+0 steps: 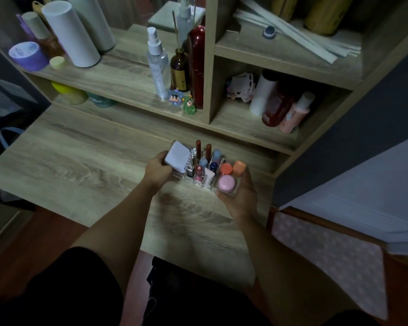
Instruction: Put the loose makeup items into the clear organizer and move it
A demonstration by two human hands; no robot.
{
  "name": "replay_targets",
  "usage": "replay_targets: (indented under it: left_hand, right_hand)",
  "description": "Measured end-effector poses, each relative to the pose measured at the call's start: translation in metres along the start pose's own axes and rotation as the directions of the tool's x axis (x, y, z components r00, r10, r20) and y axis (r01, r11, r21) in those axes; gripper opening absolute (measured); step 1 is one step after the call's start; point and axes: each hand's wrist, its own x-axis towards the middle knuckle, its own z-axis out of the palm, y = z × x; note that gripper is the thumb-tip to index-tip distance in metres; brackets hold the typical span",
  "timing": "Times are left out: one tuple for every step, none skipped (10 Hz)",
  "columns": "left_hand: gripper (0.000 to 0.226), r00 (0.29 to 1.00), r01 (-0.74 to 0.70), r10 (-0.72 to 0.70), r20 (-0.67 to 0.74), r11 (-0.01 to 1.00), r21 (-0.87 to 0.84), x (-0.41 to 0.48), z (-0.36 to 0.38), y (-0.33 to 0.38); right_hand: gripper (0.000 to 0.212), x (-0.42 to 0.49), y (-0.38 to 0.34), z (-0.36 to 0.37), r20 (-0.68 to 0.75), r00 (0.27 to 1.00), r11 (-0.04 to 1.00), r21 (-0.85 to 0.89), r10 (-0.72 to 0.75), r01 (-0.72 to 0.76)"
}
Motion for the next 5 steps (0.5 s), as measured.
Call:
replay_targets:
  left_hand:
    - [0.055, 1.0, -0.006, 0.006, 0.009, 1.0, 0.001, 0.003, 0.001, 0.0]
    - [0.054, 1.0, -0.021, 0.021, 0.017, 1.0, -0.004, 0.007, 0.003, -0.001]
    - [0.054, 0.999, -0.027, 0.027, 0.033, 1.0, -0.005, 0.008, 0.004, -0.002]
    - [0.062, 0.998, -0.036, 0.035, 0.043, 0.999, 0.017, 0.002, 0.007, 0.006]
    - [0.067, 0.998, -0.055, 0.057, -0.017, 0.995, 0.083, -0.008, 0.01, 0.005]
  right_hand:
    - [0.099, 0.0, 0.0, 0.001, -0.002, 1.0, 1.0, 0.001, -0.002, 0.002]
    - [0.097, 0.002, 0.002, 0.001, 0.01, 1.0, 1.0, 0.015, -0.004, 0.004]
    - [0.096, 0.005, 0.003, 0.0, 0.019, 1.0, 0.999, 0.035, 0.003, -0.004]
    - [0.097, 0.002, -0.003, -0.004, 0.046, 0.999, 1.0, 0.031, 0.004, -0.005]
    - [0.101, -0.002, -0.004, -0.004, 0.05, 0.998, 1.0, 0.011, 0.026, -0.026]
